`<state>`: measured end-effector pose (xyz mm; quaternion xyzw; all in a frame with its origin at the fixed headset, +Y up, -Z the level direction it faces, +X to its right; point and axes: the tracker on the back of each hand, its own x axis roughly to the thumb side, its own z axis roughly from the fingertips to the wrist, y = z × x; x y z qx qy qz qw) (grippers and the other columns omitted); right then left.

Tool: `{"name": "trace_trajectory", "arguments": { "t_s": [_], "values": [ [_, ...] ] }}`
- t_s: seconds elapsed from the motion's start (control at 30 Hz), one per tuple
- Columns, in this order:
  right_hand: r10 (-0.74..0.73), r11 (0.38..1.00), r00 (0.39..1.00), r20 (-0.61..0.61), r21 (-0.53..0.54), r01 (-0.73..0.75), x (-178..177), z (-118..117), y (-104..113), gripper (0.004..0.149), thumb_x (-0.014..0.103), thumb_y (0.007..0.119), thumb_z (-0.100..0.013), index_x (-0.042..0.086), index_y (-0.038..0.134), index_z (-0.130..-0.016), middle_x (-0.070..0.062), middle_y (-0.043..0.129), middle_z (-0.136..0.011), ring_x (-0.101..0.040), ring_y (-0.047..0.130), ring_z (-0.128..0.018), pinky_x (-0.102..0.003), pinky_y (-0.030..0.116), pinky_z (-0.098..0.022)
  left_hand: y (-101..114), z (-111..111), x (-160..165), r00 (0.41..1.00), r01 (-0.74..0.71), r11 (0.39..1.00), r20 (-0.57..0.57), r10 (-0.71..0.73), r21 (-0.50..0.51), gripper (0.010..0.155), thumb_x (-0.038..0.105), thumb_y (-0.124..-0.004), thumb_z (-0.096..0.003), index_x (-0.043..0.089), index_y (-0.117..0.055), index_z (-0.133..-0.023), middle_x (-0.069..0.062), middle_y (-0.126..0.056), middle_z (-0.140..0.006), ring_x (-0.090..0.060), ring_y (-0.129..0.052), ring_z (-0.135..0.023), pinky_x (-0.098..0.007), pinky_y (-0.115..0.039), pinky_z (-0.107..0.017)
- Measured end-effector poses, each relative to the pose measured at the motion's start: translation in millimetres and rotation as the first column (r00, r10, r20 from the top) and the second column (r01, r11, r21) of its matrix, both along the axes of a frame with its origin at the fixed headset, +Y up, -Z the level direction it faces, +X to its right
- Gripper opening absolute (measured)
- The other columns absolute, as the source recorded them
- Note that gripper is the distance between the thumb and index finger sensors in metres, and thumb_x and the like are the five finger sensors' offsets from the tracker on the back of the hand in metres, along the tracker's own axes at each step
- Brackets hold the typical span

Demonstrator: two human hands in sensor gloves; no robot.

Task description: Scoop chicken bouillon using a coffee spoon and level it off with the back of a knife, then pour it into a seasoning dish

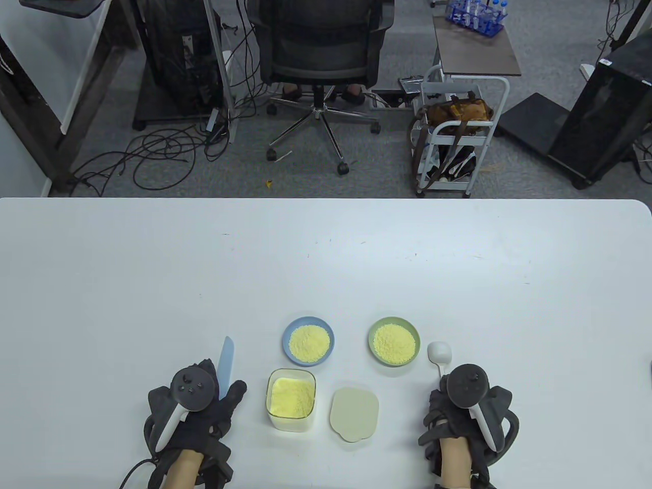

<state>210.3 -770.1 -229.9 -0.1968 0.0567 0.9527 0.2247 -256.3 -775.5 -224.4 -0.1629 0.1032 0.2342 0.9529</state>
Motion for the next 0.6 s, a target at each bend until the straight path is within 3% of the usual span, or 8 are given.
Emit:
{"name": "trace_trajectory", "arguments": {
  "t_s": [0.2,0.6],
  "values": [
    [-0.025,0.997,0.999,-0.027,-0.078,0.023,-3.1,2.2,1.1,0.052,0.032,0.075,-0.041,0.004,0.064,-0.083,-0.038,0.05,-0.076,-0.034,0.077,-0.049,-0.04,0.068,-0.024,0.0,0.0,0.0,1.0,0.0,1.0,0.0,0.0,0.0,0.092,0.067,-0.056,-0.0467,0.012,-0.017,-0.109,-0.026,-0.019,-0.114,-0.042,-0.038,-0.11,-0.066,-0.038,-0.072],
    [0.004,0.993,0.997,-0.079,-0.122,-0.013,-8.0,2.7,3.6,0.053,0.034,0.076,-0.041,0.004,0.067,-0.084,-0.041,0.047,-0.084,-0.037,0.075,-0.054,-0.039,0.069,-0.026,0.2,-0.1,-0.4,1.0,-0.004,1.0,-0.003,0.004,0.002,0.092,0.067,-0.056,-0.0467,0.012,-0.018,-0.109,-0.026,-0.021,-0.114,-0.042,-0.039,-0.11,-0.066,-0.038,-0.072]
  ]
}}
